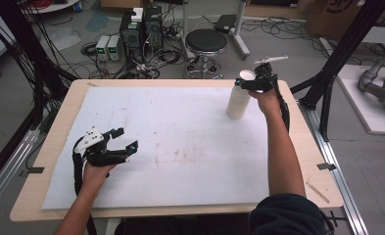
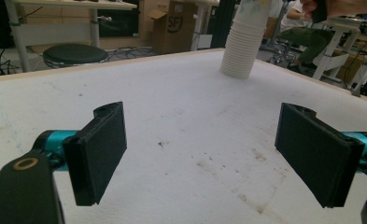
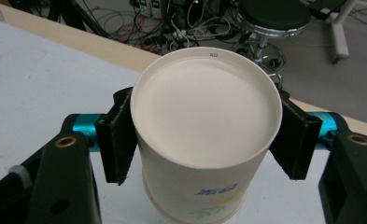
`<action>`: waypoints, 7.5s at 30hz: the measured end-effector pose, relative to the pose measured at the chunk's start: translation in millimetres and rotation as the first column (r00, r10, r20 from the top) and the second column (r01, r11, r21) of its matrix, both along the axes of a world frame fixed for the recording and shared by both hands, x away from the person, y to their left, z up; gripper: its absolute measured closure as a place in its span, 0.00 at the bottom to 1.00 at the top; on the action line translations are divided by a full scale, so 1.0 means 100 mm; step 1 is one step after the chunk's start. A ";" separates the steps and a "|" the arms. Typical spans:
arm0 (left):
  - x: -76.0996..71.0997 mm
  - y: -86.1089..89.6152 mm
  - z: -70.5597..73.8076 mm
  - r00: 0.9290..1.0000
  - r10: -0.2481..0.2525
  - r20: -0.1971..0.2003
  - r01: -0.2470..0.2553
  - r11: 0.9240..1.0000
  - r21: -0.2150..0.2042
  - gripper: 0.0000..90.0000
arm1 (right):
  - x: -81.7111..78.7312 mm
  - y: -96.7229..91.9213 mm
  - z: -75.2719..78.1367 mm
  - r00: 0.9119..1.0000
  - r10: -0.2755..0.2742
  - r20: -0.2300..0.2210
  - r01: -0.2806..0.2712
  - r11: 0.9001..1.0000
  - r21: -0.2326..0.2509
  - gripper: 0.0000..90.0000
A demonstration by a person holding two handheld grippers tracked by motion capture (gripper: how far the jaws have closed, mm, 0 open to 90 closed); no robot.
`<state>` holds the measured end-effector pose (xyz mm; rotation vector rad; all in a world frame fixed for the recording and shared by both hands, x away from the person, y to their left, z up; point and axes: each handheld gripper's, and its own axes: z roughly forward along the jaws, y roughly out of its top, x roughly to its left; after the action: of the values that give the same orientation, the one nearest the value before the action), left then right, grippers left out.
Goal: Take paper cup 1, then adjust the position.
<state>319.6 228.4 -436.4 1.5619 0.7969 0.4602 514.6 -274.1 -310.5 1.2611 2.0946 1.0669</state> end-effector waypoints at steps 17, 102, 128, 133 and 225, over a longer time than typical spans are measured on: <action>-0.01 0.01 0.01 1.000 0.002 0.007 -0.002 1.000 -0.006 0.18 | -0.26 -0.08 0.57 0.991 0.028 0.133 -0.034 0.998 0.046 0.39; -0.09 -0.59 0.14 0.945 -0.324 0.048 0.323 0.946 0.026 0.17 | -1.88 0.58 -0.51 0.835 0.539 0.113 -0.550 0.828 0.108 0.38; -0.01 -1.34 0.18 0.841 -0.539 0.034 0.534 0.839 0.104 0.17 | -1.97 0.91 -0.52 0.771 0.630 0.088 -0.636 0.763 0.116 0.38; -0.01 -1.41 0.16 0.832 -0.554 0.026 0.548 0.828 0.117 0.18 | -1.99 1.00 -0.53 0.748 0.657 0.088 -0.663 0.738 0.128 0.38; 0.02 -1.12 0.41 0.799 -0.597 -0.078 0.600 0.779 0.184 0.18 | -1.99 0.97 -0.66 0.580 0.812 -0.067 -0.813 0.582 0.008 0.40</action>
<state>321.6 116.8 -395.6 1.9044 0.2245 0.0523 316.0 -177.2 -376.7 0.2148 2.8072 1.3380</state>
